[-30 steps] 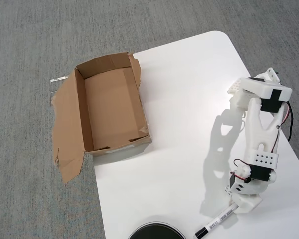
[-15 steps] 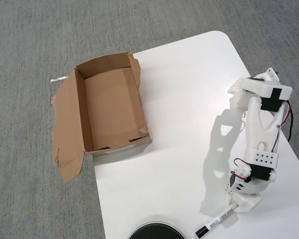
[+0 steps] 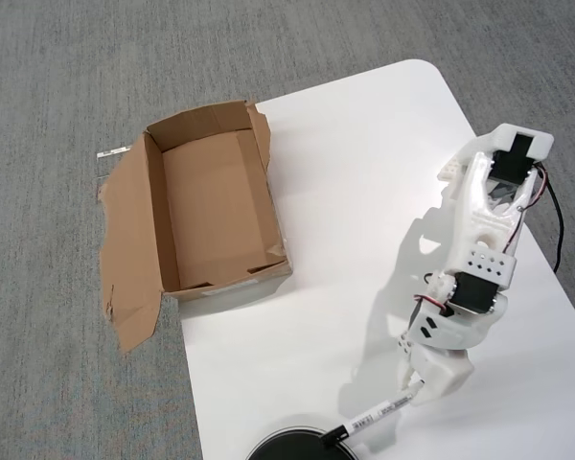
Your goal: Grasp a pen and put it in the box.
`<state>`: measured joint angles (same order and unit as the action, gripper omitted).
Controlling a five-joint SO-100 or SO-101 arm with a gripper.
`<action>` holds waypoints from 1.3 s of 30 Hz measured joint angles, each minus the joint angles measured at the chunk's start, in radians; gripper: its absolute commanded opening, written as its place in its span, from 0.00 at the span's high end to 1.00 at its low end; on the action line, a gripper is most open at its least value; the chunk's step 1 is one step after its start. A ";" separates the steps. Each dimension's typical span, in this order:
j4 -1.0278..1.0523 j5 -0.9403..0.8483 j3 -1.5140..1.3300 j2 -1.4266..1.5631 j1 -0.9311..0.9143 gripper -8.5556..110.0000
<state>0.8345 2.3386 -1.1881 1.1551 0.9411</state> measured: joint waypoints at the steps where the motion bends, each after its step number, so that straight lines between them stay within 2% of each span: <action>1: 0.000 0.000 -0.002 0.015 -0.009 0.92; 10: 0.002 -0.025 -0.002 0.172 -0.247 0.92; 19: 0.002 -0.215 -0.002 0.267 -0.523 0.92; 32: 0.002 -0.221 -0.002 0.279 -0.836 0.92; 39: 0.002 -0.221 -0.008 0.279 -0.942 0.92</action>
<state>0.8360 2.1177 -1.1957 1.4343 -0.0008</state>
